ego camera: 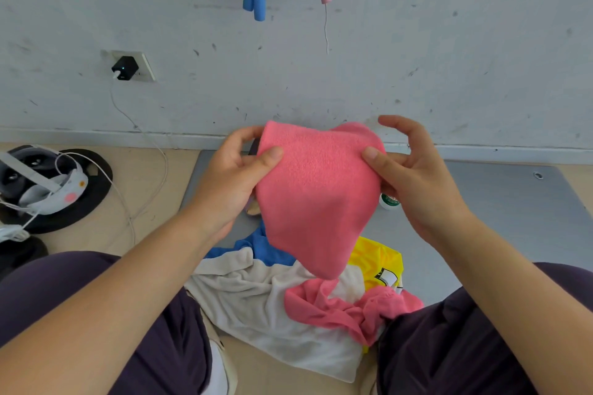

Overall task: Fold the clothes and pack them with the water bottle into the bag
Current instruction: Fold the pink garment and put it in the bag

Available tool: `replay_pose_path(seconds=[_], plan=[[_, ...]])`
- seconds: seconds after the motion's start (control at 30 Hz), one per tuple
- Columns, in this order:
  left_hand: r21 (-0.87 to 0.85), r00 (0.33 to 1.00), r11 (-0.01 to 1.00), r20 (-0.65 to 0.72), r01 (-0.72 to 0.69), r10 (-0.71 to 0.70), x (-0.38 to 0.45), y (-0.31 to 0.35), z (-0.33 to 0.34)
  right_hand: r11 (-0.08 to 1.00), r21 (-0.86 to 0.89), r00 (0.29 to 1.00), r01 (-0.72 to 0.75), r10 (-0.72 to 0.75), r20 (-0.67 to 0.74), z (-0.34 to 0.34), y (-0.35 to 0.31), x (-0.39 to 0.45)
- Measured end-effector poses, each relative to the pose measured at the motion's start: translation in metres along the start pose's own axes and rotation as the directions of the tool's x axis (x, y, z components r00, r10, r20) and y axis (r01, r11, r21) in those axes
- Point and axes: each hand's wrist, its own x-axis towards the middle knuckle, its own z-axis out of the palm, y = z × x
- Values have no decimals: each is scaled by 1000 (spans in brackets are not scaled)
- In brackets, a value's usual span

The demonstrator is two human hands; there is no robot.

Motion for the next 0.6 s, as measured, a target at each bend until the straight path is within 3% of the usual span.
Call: replay_pose_path(seconds=[0.1,0.27,0.4,0.6], plan=[[43,998,998,34,-49,48,0,0,-2,999,10,999,34,-35,24,1,-1,0],[85,993,994,106,-66,56,1,2,-6,999,38,989,-31,25,144,-4,-5,2],[312,992,943,88,-114,90,4,-1,-9,972,-234,995,19,4,98,-6,0,4],[504,994,857,48,-108,98,6,-4,-9,821,-547,986,164,-129,104,-7,0,4]])
